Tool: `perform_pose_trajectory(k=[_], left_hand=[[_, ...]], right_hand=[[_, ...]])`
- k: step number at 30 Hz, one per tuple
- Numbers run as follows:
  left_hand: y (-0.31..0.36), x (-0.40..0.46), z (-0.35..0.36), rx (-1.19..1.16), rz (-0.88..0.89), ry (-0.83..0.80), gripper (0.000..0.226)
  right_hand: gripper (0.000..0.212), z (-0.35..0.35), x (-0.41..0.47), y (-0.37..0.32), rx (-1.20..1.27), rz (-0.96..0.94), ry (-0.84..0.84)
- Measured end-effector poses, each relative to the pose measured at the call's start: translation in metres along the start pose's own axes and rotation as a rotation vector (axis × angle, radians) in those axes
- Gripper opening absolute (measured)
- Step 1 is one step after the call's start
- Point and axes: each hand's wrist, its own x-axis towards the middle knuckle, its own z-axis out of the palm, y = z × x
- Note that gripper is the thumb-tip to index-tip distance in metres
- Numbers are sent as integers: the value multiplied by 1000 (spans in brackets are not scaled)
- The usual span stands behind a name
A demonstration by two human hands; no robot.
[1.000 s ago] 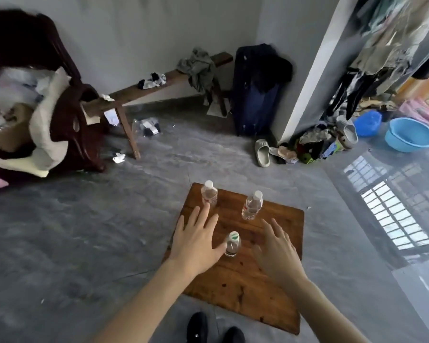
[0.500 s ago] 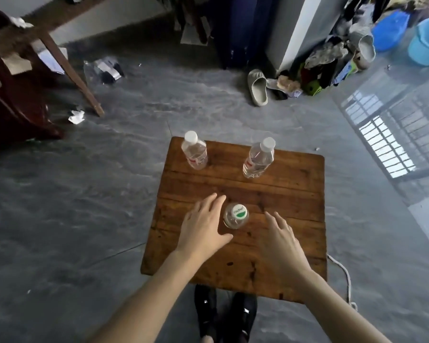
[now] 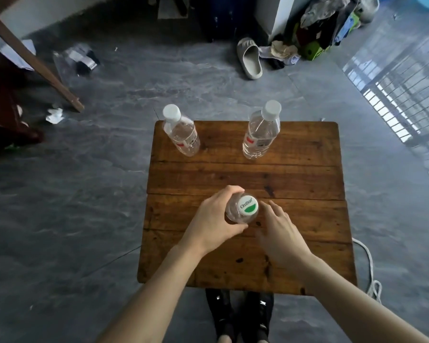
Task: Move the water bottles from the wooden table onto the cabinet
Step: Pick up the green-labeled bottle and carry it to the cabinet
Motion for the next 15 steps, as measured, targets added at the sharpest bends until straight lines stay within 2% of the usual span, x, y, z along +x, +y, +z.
perform_pose_trajectory(k=[4,8,12,15], left_hand=[[18,-12,-15,1,39,46,78],[58,-28,-52,-106,104,170,73],[112,-42,-95,-199,191,265,67],[156,-55,-126,-227,228,273,70]], right_hand=[[67,-13,-6,-4,191,-7,64],[53,-44,-26,-22,614,154,53],[32,-86,-57,-43,1069,226,-87],[27,-124,-87,-57,1382,251,-216]])
